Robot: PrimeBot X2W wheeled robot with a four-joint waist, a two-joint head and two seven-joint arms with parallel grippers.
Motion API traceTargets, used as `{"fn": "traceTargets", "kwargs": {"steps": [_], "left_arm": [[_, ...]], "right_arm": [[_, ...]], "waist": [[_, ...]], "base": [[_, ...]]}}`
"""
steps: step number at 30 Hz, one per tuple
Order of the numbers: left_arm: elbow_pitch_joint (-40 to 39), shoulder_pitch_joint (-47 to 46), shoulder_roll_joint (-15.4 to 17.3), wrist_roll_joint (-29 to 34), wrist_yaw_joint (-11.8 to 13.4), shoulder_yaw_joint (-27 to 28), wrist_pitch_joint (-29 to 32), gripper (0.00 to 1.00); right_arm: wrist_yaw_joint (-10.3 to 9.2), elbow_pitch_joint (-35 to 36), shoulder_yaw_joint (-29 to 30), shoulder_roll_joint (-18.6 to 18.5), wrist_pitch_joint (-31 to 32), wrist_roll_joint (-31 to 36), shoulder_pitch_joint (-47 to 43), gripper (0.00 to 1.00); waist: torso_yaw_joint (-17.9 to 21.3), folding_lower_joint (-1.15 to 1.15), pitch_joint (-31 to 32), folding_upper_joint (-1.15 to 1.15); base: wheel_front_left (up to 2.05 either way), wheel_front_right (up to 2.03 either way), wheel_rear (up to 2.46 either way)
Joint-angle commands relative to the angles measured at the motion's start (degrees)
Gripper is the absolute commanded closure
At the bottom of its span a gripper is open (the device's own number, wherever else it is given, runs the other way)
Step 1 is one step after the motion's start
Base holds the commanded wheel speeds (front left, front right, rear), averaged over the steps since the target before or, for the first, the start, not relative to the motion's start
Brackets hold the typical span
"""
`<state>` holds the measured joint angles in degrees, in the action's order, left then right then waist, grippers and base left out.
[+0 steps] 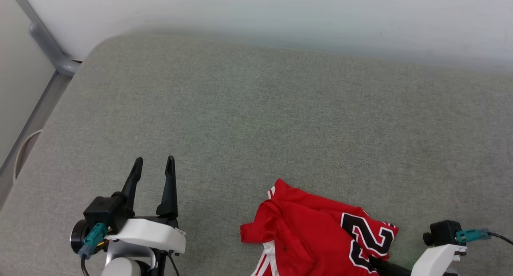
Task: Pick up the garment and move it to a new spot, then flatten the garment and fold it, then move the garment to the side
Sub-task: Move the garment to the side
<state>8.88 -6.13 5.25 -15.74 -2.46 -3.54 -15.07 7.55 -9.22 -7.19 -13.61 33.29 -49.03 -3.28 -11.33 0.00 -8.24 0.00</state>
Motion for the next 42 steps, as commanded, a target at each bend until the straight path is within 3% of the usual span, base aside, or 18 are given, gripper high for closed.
{"fn": "traceTargets", "kwargs": {"steps": [1,10,20,31,42], "left_arm": [[-0.07,0.89,-0.12,0.66,-0.08,0.26,-0.11,0.00],[-0.17,3.71,-0.56,1.32,-0.77,1.69,-0.11,0.00],[-1.35,1.02,-1.38,2.64,-1.59,0.28,-0.10,0.00],[-5.87,-6.70,0.42,6.32,-2.21,-2.54,0.57,0.00],[-14.58,-15.84,2.97,8.97,-3.35,-6.46,5.64,0.00]], "right_arm": [[-0.13,1.33,-0.32,-1.12,-0.41,0.97,0.84,1.00],[-0.10,11.77,0.77,-6.16,1.60,5.91,1.70,1.00],[-0.10,17.03,3.77,-11.60,7.41,10.99,4.94,1.00],[-0.11,7.31,2.86,-16.62,1.08,14.02,19.37,1.00],[-0.12,-8.17,12.00,-22.91,-6.41,17.50,31.55,1.00]], "waist": [[1.30,0.00,1.47,0.00],[9.35,0.00,5.74,0.00],[19.69,0.00,2.61,0.00],[28.20,0.00,-9.85,0.00],[28.04,0.00,-22.89,0.00]], "base": [[0.00,0.00,0.00],[0.00,0.00,0.00],[0.00,0.00,0.00],[0.00,0.00,0.00],[0.00,0.00,0.00]]}}
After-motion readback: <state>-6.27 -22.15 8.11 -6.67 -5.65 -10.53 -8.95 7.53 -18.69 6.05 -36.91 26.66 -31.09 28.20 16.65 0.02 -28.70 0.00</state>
